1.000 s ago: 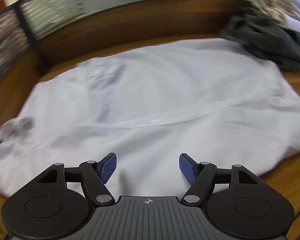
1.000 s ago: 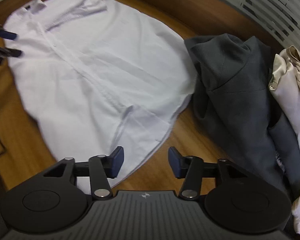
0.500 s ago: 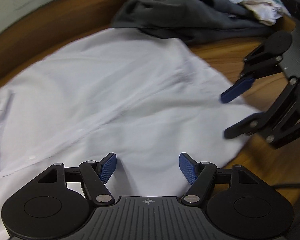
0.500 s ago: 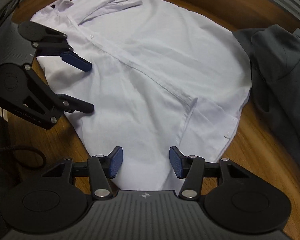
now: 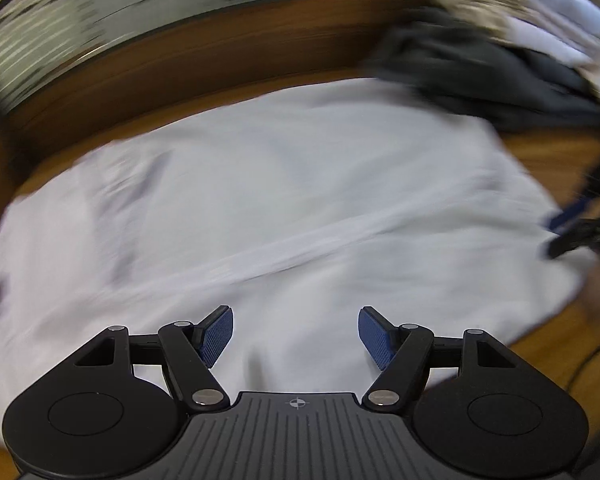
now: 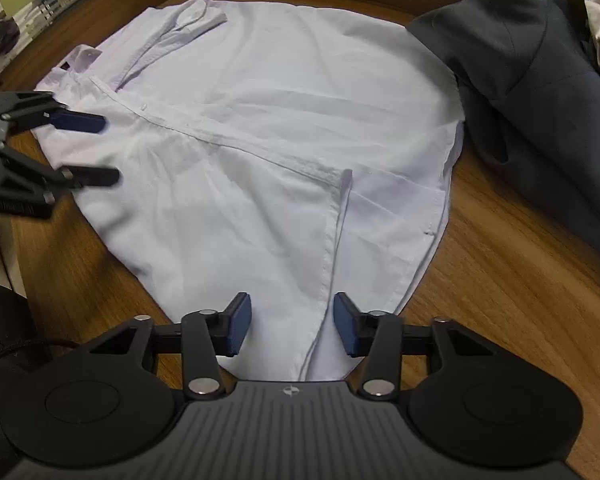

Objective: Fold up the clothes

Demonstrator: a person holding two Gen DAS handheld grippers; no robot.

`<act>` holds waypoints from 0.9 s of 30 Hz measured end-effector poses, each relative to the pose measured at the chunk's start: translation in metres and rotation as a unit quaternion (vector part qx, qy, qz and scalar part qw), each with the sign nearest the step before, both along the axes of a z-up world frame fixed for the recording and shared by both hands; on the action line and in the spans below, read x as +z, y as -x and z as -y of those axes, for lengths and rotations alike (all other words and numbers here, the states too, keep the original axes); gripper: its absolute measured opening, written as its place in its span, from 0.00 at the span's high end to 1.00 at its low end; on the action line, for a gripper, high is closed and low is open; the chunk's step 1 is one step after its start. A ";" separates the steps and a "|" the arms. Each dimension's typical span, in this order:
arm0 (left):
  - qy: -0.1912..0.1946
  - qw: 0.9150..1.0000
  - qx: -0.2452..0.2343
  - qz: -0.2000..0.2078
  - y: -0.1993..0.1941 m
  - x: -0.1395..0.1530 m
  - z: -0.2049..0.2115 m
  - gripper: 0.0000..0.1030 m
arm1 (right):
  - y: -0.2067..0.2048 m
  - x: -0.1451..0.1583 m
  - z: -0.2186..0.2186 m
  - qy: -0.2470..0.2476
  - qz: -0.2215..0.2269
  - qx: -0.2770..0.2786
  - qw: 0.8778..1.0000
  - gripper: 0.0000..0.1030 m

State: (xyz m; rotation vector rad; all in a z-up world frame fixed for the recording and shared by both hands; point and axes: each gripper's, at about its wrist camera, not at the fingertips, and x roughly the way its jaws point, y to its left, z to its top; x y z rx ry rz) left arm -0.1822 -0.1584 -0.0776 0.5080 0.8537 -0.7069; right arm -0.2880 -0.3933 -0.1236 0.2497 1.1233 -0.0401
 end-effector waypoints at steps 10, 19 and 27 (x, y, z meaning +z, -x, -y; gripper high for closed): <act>-0.004 0.986 0.167 0.000 -0.070 0.017 -0.099 0.27 | 0.003 0.016 -0.014 0.063 -0.066 0.046 0.995 0.55; -0.003 0.993 0.112 0.038 -0.147 0.047 -0.113 0.26 | -0.053 0.059 -0.016 0.096 -0.022 0.065 0.993 0.36; -0.017 0.997 0.044 0.057 -0.236 0.051 -0.102 0.26 | -0.137 0.091 0.027 0.108 0.025 0.026 0.994 0.36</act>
